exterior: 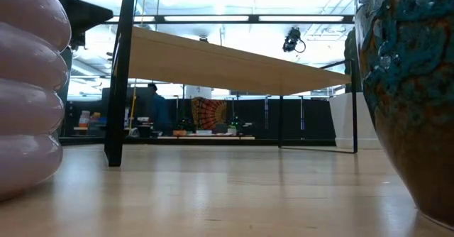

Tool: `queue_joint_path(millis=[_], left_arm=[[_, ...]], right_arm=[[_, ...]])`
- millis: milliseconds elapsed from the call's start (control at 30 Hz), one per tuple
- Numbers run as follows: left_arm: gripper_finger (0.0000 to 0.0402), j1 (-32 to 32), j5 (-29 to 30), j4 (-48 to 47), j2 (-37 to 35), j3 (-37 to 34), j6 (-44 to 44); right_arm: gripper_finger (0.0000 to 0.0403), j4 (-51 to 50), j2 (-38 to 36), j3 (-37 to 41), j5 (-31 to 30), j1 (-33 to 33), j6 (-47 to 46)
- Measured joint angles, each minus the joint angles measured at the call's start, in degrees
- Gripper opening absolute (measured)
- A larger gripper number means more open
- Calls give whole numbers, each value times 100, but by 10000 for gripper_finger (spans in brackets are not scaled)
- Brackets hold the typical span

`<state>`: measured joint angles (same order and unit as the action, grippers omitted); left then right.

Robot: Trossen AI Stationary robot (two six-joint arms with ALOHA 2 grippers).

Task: Place coffee mugs
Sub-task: Put the yellow mug on the shelf

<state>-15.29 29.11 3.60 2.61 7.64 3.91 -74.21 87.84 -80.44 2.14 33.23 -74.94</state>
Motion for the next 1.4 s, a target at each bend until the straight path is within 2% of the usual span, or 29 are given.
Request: queue_joint_path(millis=[100, 267, 367, 567, 867, 1400], left_arm=[[16, 0, 1, 138, -1, 7, 275], [16, 0, 11, 280, -2, 9, 568], [16, 0, 23, 381, 0, 9, 640], [16, 0, 22, 529, -2, 9, 773], [16, 0, 21, 540, 0, 9, 786], [16, 0, 21, 537, 0, 11, 770]], right_arm=[[189, 44, 248, 2, 153, 135, -128], [189, 65, 825, 7, 790, 269, -99], [189, 62, 1093, 7, 886, 330, 23], [189, 82, 1406, 7, 903, 506, 149], [177, 136, 1419, 25, 359, 689, 53], [142, 1288, 1419, 1081, 450, 689, -71]])
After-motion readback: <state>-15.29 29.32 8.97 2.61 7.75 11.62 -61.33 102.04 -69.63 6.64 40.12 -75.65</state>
